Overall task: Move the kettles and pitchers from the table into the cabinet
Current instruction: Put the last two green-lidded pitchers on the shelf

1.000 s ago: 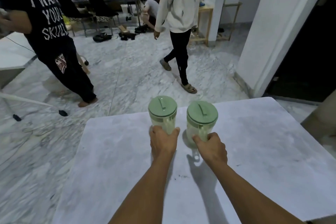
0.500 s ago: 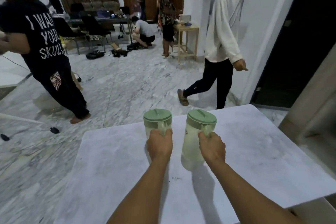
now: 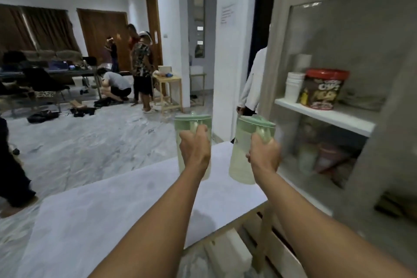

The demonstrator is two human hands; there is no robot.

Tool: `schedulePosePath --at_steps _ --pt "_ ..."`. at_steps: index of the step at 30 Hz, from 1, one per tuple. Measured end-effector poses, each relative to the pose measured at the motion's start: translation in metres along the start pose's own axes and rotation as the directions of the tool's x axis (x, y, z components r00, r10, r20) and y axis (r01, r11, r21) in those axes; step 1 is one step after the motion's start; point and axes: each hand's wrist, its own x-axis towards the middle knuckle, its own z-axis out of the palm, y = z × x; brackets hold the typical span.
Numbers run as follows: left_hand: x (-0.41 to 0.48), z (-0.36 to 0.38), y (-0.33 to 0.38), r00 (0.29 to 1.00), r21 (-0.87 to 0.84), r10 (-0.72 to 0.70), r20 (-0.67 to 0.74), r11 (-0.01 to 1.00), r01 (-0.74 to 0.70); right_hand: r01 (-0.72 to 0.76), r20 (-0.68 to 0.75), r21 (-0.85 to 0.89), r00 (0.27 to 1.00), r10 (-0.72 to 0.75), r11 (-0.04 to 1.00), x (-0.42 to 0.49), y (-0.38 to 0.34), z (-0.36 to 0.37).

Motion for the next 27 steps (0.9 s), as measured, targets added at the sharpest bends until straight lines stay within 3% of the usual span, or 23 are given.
schedulePosePath --at_steps 4,9,13,19,22,27 --pt "-0.053 0.079 0.032 0.984 -0.049 0.086 0.156 0.996 -0.079 0.131 -0.271 0.031 0.955 -0.118 0.991 0.026 -0.031 -0.093" --pt "-0.130 0.192 0.070 0.921 -0.144 0.171 0.350 0.981 -0.127 0.244 -0.511 -0.038 0.828 -0.229 0.969 0.061 -0.067 -0.216" --pt "-0.204 0.288 0.094 0.825 -0.263 0.256 0.504 0.955 -0.135 0.261 -0.673 -0.104 0.692 -0.261 0.960 0.101 -0.078 -0.317" --pt "-0.313 0.421 0.096 0.658 -0.309 0.276 0.700 0.948 -0.069 0.216 -0.794 -0.258 0.509 -0.334 0.942 0.159 -0.056 -0.466" --pt "-0.355 0.477 0.080 0.577 -0.328 0.278 0.768 0.945 -0.018 0.145 -0.808 -0.301 0.485 -0.333 0.942 0.190 -0.033 -0.526" --pt "-0.384 0.563 0.050 0.486 -0.284 0.248 0.838 0.959 0.001 0.048 -0.797 -0.295 0.539 -0.273 0.954 0.243 0.005 -0.596"
